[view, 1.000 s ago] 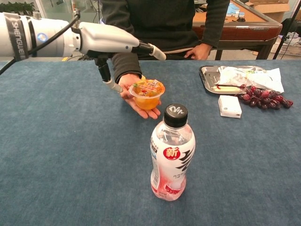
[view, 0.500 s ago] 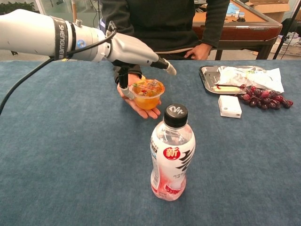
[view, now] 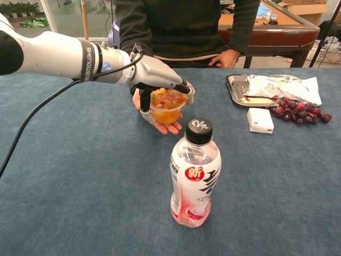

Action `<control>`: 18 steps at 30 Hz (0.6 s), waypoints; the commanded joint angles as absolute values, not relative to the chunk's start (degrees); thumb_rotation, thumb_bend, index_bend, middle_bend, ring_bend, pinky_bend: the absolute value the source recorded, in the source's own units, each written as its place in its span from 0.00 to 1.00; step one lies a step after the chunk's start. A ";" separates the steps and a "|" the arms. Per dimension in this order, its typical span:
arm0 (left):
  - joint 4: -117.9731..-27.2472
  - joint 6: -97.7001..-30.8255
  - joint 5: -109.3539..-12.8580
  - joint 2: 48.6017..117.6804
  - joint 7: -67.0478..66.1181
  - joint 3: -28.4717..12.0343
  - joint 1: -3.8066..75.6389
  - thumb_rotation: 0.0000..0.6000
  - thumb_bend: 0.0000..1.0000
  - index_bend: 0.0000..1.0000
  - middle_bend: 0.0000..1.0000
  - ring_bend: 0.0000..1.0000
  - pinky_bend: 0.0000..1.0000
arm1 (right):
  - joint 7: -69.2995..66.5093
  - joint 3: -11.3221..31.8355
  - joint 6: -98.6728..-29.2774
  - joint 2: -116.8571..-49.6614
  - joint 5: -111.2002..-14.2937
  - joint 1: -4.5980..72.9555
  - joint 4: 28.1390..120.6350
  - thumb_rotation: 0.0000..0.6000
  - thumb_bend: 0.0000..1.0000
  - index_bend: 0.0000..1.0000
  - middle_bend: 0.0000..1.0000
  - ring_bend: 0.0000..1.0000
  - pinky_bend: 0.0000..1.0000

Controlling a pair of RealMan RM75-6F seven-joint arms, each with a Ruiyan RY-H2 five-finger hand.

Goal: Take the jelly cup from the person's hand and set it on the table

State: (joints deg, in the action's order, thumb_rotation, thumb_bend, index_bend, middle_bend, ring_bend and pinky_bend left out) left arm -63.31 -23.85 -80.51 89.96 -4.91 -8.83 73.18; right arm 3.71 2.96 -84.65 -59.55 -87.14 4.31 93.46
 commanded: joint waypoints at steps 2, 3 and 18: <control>-60.53 -25.52 -81.44 91.95 -3.25 -7.87 72.90 1.00 0.19 0.27 0.10 0.21 0.36 | 3.59 2.90 -84.62 -59.64 -86.99 4.21 93.28 1.00 0.26 0.15 0.18 0.05 0.07; -59.91 -26.13 -81.76 92.37 -2.76 -7.72 72.76 1.00 0.19 0.29 0.12 0.24 0.41 | 3.57 2.91 -84.60 -59.65 -86.97 4.22 93.25 1.00 0.26 0.15 0.18 0.05 0.07; -63.66 -42.22 -88.80 83.50 12.20 -4.52 65.61 1.00 0.19 0.41 0.30 0.39 0.63 | 3.86 3.08 -83.72 -60.17 -87.67 5.22 93.17 1.00 0.26 0.15 0.18 0.05 0.07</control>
State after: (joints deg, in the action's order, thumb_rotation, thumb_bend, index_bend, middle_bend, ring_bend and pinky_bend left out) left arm -61.69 -39.88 -87.38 86.16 10.52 -5.65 67.51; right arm 3.86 3.08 -83.73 -60.16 -87.66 5.21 93.16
